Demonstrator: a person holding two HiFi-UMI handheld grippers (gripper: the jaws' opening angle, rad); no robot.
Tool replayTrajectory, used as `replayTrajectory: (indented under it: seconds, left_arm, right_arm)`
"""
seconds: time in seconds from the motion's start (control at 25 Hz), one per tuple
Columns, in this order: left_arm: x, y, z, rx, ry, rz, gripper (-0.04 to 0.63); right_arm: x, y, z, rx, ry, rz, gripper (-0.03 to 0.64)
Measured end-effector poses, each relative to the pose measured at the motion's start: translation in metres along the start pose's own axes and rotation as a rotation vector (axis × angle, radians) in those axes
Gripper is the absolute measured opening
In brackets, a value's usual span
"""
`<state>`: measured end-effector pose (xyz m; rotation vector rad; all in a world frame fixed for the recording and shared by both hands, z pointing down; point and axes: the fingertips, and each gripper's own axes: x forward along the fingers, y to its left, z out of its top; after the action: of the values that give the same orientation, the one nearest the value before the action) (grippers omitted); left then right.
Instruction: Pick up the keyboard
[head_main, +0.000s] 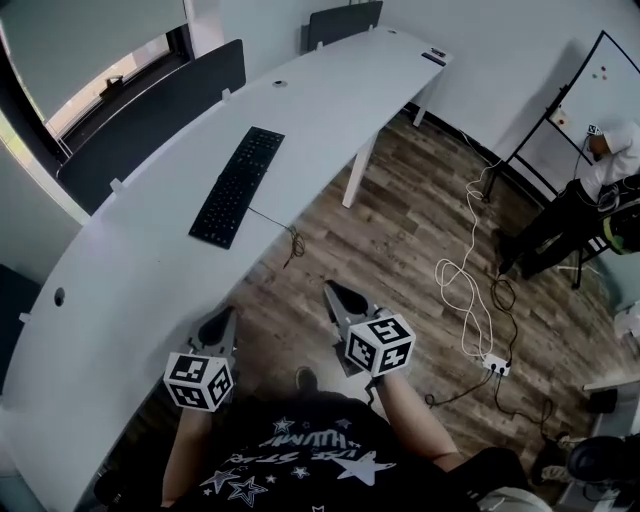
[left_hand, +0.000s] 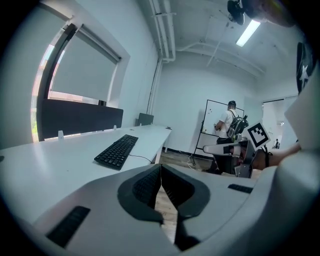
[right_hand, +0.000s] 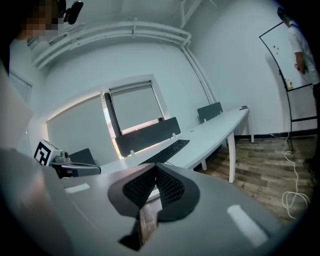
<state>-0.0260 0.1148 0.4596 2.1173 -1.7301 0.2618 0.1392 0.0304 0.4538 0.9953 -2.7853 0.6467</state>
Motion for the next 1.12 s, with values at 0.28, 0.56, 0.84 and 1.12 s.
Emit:
replayTrajectory:
  seconds: [0.28, 0.56, 0.84, 1.12]
  left_arm:
    - [0.015, 0.006, 0.024, 0.003, -0.006, 0.053, 0.009]
    - [0.034, 0.021, 0.024, -0.012, 0.016, 0.071, 0.011]
    - [0.084, 0.046, 0.033, -0.034, 0.026, 0.047, 0.011]
    - [0.128, 0.094, 0.046, -0.066, 0.056, 0.047, 0.011]
  right_arm:
    - [0.02, -0.015, 0.009, 0.004, 0.03, 0.047, 0.002]
    - [0.03, -0.026, 0.003, 0.008, 0.07, 0.044, 0.002]
    - [0.059, -0.059, 0.02, -0.02, 0.094, -0.012, 0.003]
    - [0.131, -0.074, 0.043, -0.039, 0.125, 0.001, 0.003]
